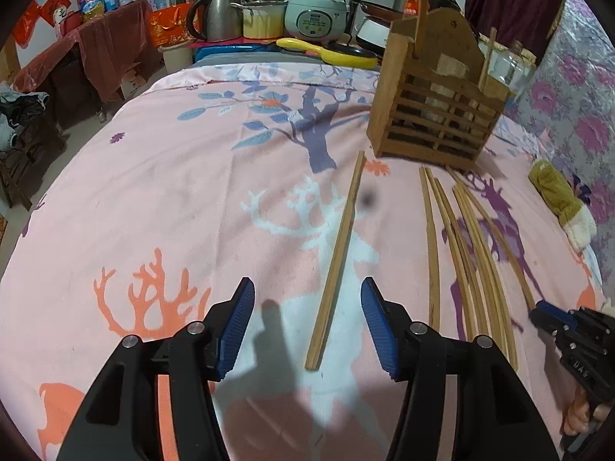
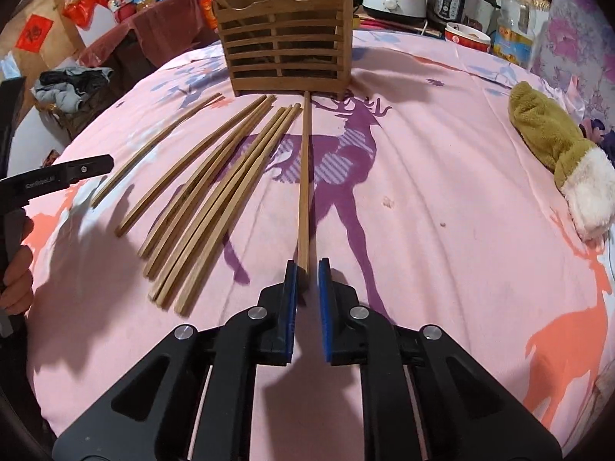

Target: Organize utensils

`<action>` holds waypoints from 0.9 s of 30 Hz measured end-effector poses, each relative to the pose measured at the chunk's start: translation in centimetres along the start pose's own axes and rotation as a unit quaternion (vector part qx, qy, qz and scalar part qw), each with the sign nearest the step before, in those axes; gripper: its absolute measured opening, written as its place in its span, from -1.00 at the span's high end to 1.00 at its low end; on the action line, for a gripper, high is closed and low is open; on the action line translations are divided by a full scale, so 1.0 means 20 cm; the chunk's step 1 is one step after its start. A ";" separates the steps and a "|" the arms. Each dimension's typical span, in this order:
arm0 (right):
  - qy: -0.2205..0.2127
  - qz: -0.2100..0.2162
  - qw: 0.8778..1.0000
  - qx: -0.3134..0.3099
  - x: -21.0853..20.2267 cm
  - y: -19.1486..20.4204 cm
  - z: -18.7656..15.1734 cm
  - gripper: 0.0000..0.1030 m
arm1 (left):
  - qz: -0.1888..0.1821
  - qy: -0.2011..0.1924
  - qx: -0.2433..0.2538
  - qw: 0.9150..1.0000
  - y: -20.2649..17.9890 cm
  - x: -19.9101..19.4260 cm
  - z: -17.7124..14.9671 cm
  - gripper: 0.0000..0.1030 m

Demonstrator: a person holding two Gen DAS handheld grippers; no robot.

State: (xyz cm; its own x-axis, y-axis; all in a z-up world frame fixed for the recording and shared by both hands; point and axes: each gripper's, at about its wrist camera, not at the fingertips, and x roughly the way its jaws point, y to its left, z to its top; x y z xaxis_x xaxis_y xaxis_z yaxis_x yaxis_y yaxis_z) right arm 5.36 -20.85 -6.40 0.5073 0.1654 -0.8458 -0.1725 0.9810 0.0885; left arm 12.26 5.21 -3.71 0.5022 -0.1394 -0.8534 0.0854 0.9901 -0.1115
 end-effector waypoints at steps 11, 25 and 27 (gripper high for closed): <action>-0.024 0.015 0.999 0.026 -0.06 -0.05 0.00 0.54 | -0.038 0.015 0.017 0.999 -0.01 -0.02 -0.08 -0.08; -0.033 0.030 0.998 0.037 -0.07 -0.07 0.01 0.50 | -0.012 0.026 0.051 0.998 -0.07 0.02 -0.12 0.34; -0.029 0.027 0.999 0.033 -0.06 -0.05 0.01 0.50 | -0.015 0.027 0.047 0.998 -0.07 0.02 -0.12 0.34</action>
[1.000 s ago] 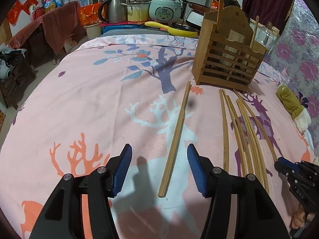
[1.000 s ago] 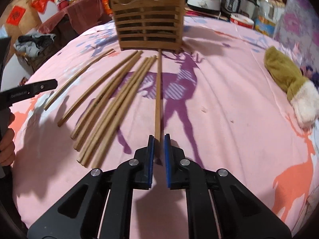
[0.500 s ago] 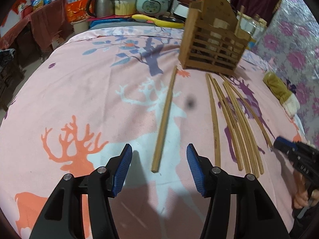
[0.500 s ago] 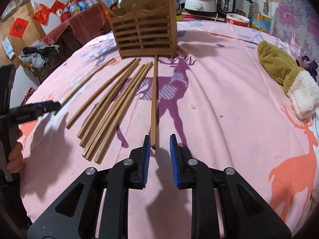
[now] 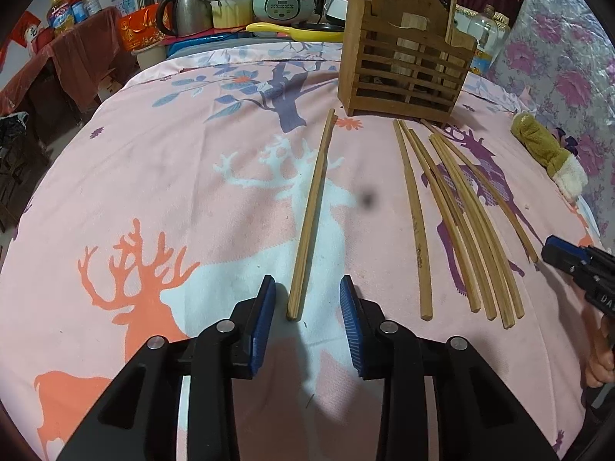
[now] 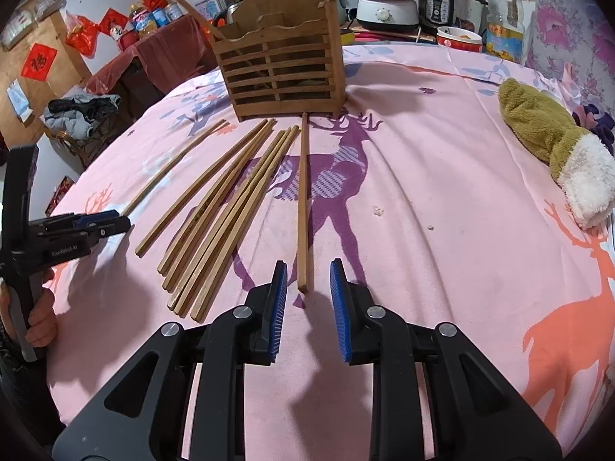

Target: Organize utensils

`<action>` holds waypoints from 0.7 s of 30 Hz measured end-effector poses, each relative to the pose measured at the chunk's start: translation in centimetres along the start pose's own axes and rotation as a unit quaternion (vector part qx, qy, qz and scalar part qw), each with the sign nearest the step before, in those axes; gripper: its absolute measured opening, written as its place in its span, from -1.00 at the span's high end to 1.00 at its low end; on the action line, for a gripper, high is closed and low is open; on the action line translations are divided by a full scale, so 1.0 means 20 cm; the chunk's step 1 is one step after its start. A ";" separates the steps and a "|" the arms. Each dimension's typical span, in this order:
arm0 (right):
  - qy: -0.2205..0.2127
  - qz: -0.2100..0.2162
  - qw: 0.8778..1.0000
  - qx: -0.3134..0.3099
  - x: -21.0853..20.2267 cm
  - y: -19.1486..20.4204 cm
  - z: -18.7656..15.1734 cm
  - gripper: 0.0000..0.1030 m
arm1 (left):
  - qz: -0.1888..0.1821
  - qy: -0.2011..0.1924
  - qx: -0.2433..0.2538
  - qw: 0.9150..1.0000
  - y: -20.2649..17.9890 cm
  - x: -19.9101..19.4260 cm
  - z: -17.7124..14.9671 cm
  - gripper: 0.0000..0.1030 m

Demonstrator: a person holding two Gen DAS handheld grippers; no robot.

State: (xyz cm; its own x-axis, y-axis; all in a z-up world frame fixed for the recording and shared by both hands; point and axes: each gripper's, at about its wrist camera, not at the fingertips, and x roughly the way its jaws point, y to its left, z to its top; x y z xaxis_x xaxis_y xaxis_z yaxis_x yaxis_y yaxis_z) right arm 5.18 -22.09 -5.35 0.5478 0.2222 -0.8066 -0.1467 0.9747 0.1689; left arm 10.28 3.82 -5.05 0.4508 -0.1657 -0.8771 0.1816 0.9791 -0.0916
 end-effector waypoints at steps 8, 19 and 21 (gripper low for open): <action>0.018 -0.026 0.999 -0.018 0.08 0.03 -0.01 0.57 | 0.012 -0.001 0.009 1.000 -0.02 0.01 0.00 0.34; -0.029 -0.038 0.998 -0.031 -0.04 0.05 -0.01 0.88 | -0.022 -0.023 0.001 1.000 -0.01 -0.06 0.00 0.89; -0.040 -0.036 0.998 -0.028 -0.07 0.05 0.00 0.88 | -0.026 -0.031 -0.004 0.999 0.00 -0.08 0.00 0.89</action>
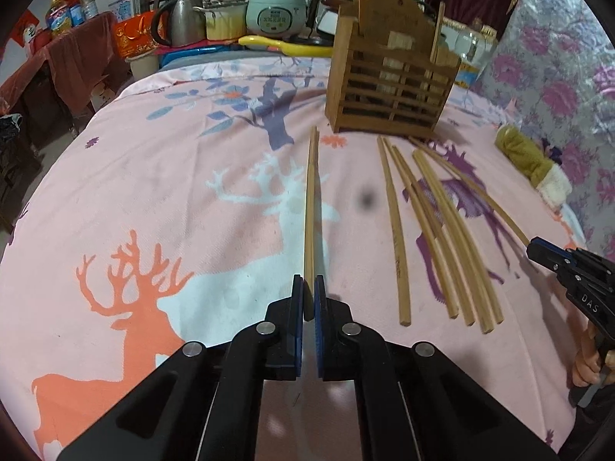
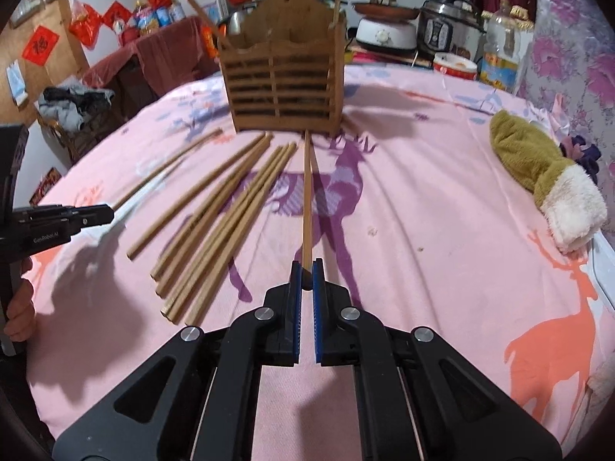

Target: Organize utensils

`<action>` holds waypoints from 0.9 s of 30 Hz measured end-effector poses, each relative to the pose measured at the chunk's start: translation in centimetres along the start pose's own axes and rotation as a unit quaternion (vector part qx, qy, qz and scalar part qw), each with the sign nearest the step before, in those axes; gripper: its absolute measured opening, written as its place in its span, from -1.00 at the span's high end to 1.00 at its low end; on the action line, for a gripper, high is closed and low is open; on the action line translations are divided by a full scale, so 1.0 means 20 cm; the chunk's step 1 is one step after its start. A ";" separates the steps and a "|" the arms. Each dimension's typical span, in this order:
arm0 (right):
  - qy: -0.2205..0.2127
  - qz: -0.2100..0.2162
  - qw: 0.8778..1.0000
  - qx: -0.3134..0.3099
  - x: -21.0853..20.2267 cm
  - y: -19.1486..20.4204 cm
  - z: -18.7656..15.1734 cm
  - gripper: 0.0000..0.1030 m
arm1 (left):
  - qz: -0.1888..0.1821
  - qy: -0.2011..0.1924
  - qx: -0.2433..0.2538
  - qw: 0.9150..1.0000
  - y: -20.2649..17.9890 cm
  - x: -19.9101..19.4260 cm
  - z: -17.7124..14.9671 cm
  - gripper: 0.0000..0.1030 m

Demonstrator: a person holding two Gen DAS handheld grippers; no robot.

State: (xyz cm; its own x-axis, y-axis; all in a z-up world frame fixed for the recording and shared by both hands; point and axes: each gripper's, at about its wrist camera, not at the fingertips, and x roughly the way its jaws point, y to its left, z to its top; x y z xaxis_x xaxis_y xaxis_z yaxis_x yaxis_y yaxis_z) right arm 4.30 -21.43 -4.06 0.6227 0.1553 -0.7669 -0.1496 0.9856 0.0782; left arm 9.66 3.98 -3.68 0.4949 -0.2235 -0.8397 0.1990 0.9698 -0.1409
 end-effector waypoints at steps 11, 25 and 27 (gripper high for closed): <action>-0.076 0.006 0.997 0.014 -0.16 -0.02 0.04 0.88 | -0.010 -0.071 -0.020 0.997 0.03 -0.16 0.02 0.89; -0.143 0.015 0.989 0.034 -0.31 -0.06 0.07 0.88 | -0.009 -0.115 -0.012 0.993 -0.01 -0.31 0.06 0.89; -0.151 0.022 0.988 0.038 -0.34 -0.06 0.09 0.88 | -0.012 -0.117 -0.009 0.993 -0.02 -0.34 0.09 0.89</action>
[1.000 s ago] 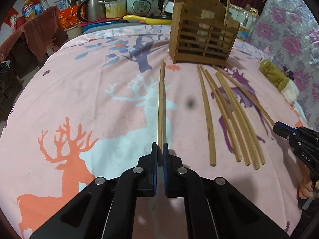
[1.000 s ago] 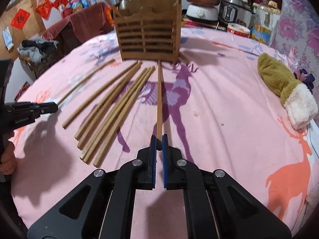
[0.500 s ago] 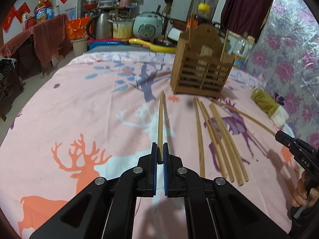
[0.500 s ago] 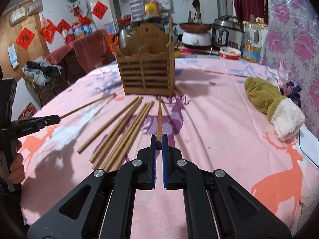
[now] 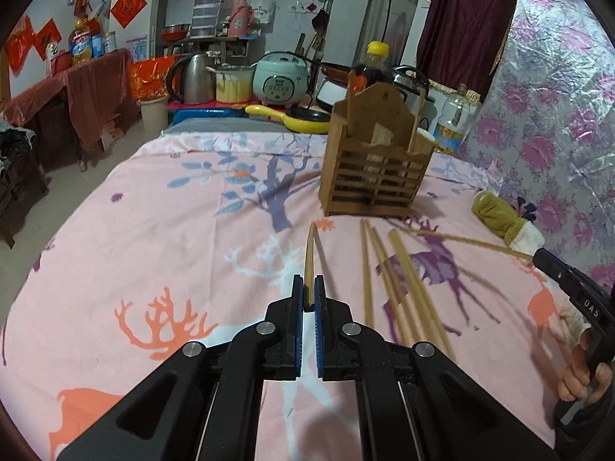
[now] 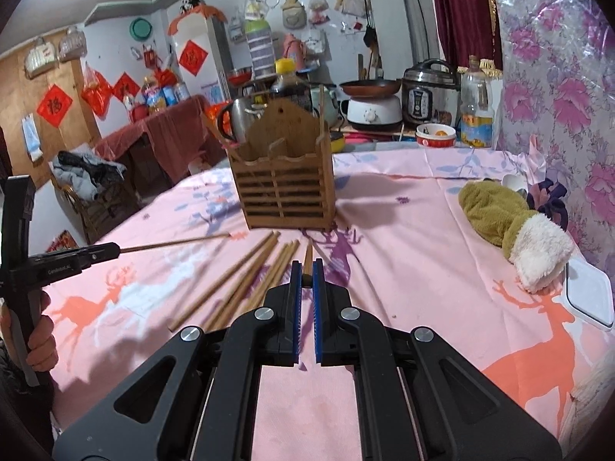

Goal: Organize utensils
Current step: 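Lift both held chopsticks and carry them over the wooden holder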

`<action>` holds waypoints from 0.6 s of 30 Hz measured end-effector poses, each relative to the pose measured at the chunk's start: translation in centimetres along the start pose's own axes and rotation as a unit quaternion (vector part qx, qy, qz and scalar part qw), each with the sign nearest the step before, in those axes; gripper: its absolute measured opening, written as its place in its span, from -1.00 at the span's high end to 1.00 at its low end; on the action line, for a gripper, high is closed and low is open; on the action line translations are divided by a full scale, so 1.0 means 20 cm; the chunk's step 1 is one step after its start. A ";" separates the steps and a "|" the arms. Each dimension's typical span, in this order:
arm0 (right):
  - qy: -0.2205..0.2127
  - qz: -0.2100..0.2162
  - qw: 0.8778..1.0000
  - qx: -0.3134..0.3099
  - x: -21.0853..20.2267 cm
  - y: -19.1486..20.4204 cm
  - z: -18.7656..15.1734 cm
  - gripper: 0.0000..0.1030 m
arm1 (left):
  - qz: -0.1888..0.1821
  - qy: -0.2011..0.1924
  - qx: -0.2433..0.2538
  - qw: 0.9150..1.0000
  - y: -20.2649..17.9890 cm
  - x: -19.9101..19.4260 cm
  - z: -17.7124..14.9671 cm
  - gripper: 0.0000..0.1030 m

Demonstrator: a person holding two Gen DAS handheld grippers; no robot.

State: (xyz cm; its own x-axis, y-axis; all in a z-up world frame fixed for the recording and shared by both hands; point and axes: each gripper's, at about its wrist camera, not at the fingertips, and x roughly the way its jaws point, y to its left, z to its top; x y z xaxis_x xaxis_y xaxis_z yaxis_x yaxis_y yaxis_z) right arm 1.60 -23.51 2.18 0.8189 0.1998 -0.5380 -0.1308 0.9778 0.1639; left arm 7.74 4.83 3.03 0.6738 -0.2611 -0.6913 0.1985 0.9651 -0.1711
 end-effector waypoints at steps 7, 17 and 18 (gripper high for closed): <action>-0.035 0.013 0.999 -0.002 -0.12 0.05 0.12 0.88 | 0.012 -0.029 0.028 0.999 -0.12 -0.14 0.15 0.89; -0.033 0.012 0.999 -0.009 -0.10 0.10 0.16 0.88 | 0.011 -0.020 0.044 0.999 -0.23 -0.11 0.22 0.89; -0.035 0.013 0.999 -0.010 -0.10 0.10 0.18 0.88 | 0.009 -0.022 0.045 0.999 -0.23 -0.12 0.24 0.89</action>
State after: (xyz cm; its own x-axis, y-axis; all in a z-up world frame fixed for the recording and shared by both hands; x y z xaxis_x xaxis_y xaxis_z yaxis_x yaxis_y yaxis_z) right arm 1.58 -22.11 6.55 0.8517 0.2201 -0.4755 -0.1624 0.9737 0.1598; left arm 8.60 0.84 8.86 0.7076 -0.2467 -0.6622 0.2481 0.9642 -0.0941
